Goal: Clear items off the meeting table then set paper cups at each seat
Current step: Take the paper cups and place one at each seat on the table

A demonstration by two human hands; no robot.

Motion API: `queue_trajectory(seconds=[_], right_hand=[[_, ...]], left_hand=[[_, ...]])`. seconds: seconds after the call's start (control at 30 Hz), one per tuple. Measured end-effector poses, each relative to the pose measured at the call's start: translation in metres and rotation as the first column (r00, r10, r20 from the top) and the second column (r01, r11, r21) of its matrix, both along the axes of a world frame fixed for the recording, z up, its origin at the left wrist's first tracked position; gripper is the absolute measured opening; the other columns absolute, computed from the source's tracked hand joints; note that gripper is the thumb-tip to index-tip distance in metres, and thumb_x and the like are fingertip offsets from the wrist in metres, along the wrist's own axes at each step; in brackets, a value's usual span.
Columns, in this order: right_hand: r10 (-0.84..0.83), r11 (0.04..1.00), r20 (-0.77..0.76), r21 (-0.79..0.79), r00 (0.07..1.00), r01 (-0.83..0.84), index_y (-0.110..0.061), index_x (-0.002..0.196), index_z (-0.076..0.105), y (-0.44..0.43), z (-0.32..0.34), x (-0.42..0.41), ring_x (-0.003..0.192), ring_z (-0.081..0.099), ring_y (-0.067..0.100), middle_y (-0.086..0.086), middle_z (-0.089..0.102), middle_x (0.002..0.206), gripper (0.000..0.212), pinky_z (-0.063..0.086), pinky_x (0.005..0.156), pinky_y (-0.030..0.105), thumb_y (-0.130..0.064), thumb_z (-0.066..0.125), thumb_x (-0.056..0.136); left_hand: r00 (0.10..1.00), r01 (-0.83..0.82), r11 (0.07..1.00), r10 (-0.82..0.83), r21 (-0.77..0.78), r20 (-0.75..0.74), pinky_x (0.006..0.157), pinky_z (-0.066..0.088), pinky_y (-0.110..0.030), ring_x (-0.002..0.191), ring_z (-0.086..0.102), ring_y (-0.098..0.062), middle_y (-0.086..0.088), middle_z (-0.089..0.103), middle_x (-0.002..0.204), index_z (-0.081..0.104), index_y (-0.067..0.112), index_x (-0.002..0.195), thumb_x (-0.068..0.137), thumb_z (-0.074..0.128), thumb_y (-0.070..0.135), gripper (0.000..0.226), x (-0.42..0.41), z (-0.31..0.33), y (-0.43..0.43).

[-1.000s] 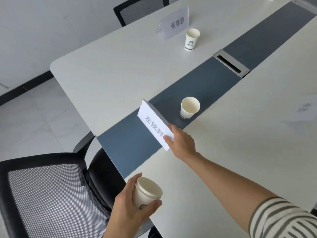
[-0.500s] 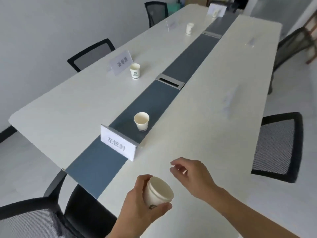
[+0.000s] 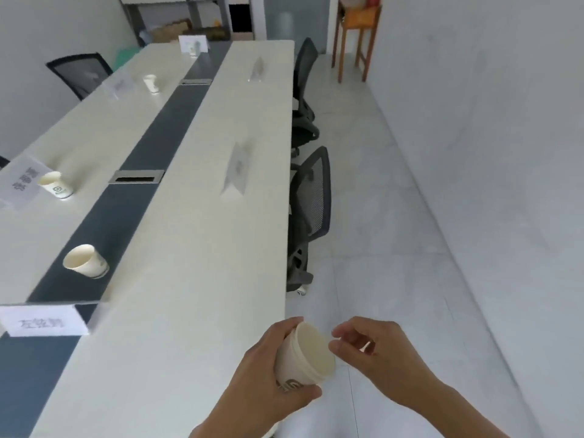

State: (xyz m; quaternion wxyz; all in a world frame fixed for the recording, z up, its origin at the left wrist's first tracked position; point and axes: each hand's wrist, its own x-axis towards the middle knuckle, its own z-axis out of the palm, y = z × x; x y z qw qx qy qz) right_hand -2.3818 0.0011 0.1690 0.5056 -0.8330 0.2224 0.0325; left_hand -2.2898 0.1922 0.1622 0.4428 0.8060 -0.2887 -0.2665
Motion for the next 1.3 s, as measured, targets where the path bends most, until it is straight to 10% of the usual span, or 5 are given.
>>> queue_trajectory(seconds=[0.8, 1.3], right_hand=[[-0.483, 0.808, -0.091, 0.336, 0.871, 0.484, 0.003, 0.078, 0.070, -0.288, 0.022, 0.024, 0.050, 0.055, 0.012, 0.001, 0.064, 0.056, 0.002, 0.048, 0.053, 0.023, 0.005, 0.070, 0.078], [-0.593, 0.723, 0.027, 0.458, 0.805, 0.518, -0.002, 0.072, 0.061, -0.580, 0.018, 0.118, 0.055, 0.054, 0.018, 0.008, 0.059, 0.062, 0.013, 0.045, 0.050, 0.025, -0.003, 0.067, 0.083]], left_hand=[[0.884, 0.467, 0.884, -0.468, -0.008, -0.009, 0.081, 0.051, -0.018, 0.102, 0.057, -0.002, 0.025, 0.057, 0.112, 0.047, 0.046, 0.112, 0.054, 0.088, 0.040, 0.071, 0.085, 0.025, -0.347], [0.972, 0.232, 0.972, -0.234, 0.040, 0.034, 0.073, 0.053, -0.019, 0.094, 0.060, -0.004, 0.026, 0.059, 0.107, 0.048, 0.049, 0.109, 0.054, 0.085, 0.044, 0.067, 0.200, 0.008, -0.576]])
